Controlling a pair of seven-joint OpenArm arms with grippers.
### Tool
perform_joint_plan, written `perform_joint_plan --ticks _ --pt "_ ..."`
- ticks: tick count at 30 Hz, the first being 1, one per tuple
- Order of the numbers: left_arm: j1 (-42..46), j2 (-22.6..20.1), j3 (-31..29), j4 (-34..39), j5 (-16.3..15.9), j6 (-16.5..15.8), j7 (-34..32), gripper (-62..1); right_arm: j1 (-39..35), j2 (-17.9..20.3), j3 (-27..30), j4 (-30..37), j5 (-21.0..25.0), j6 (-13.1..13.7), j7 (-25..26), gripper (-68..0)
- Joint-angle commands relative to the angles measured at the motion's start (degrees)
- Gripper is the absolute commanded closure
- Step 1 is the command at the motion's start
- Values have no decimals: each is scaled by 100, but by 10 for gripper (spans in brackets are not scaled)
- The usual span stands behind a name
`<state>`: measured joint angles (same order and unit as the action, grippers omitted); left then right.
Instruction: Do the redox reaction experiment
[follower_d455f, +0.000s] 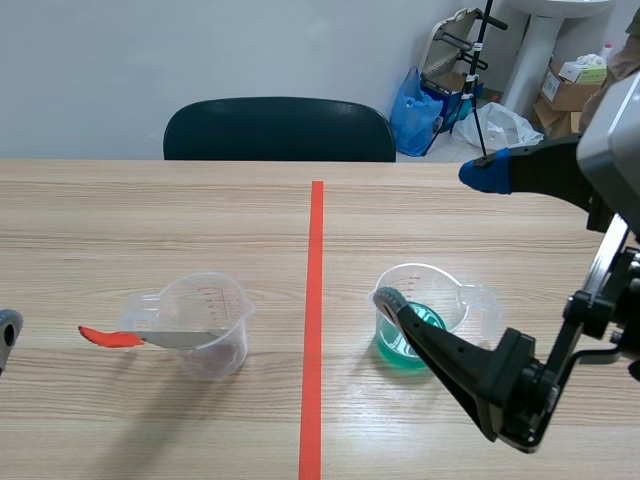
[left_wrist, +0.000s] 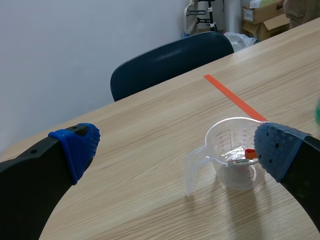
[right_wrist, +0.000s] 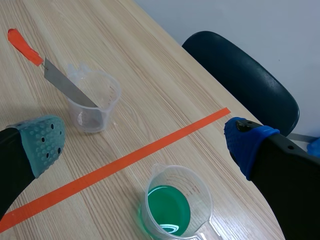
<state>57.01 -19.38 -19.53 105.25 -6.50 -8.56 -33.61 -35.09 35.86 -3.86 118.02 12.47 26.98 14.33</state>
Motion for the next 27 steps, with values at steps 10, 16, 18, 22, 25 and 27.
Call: perform_joint_plan --ticks 10,16,18,22,25,27 --pt "125 -275 -35 68 -358 26 -81 -623 81 -2 9 55 129 -20 114 -679" --pt "125 -275 -35 68 -358 26 -81 -623 81 -2 9 55 129 -22 109 -679" --pt "125 -275 -35 68 -358 26 -81 -623 81 -2 9 55 129 -22 109 -679" --pt "125 -275 -35 68 -358 26 -81 -623 81 -2 9 55 269 -22 109 -679" --pt "125 -275 -35 68 -358 26 -81 -623 81 -2 9 55 474 -20 109 -679" --pt "125 -275 -35 68 -358 26 -81 -623 81 -2 9 55 540 -20 109 -679"
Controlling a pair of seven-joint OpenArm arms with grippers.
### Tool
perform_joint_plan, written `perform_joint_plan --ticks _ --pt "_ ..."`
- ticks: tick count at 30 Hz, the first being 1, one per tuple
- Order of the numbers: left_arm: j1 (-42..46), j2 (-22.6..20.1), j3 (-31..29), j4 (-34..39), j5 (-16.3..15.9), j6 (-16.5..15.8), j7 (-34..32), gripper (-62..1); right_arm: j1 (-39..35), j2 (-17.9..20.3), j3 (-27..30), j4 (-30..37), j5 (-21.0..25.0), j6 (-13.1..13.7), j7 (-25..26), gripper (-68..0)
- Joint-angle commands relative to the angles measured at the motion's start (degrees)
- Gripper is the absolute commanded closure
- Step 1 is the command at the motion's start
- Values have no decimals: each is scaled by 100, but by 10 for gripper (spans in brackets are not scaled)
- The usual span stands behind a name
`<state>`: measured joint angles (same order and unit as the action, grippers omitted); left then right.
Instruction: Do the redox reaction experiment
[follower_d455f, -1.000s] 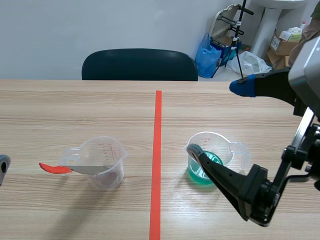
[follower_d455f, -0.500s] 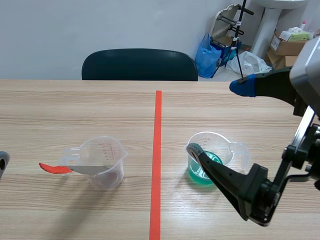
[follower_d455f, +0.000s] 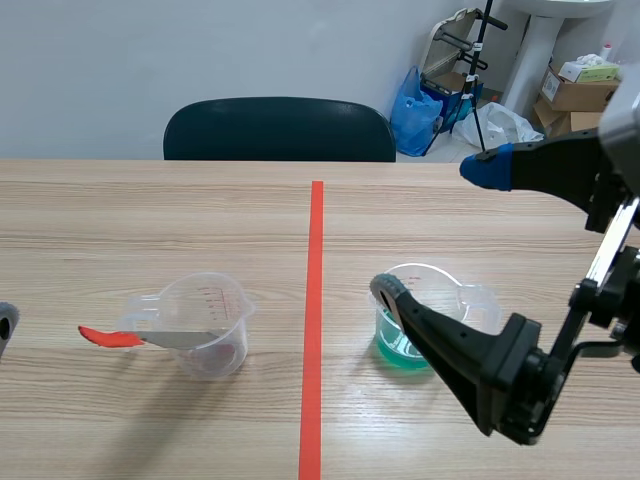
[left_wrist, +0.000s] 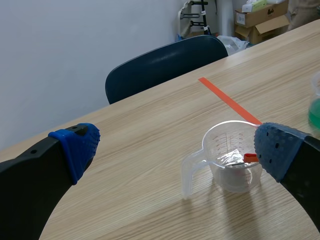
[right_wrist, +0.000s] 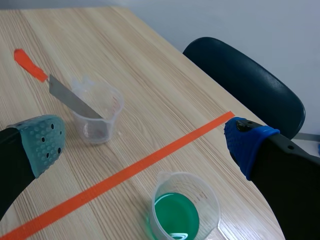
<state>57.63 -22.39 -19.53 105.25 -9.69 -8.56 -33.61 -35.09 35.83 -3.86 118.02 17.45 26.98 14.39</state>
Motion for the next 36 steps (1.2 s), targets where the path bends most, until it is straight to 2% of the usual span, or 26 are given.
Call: perform_joint_plan --ticks 1,36 --pt "63 26 -35 68 -39 26 -81 -623 81 0 9 55 42 -20 103 -679" --pt "63 26 -35 68 -39 26 -83 -623 81 0 11 55 81 -46 -7 -679"
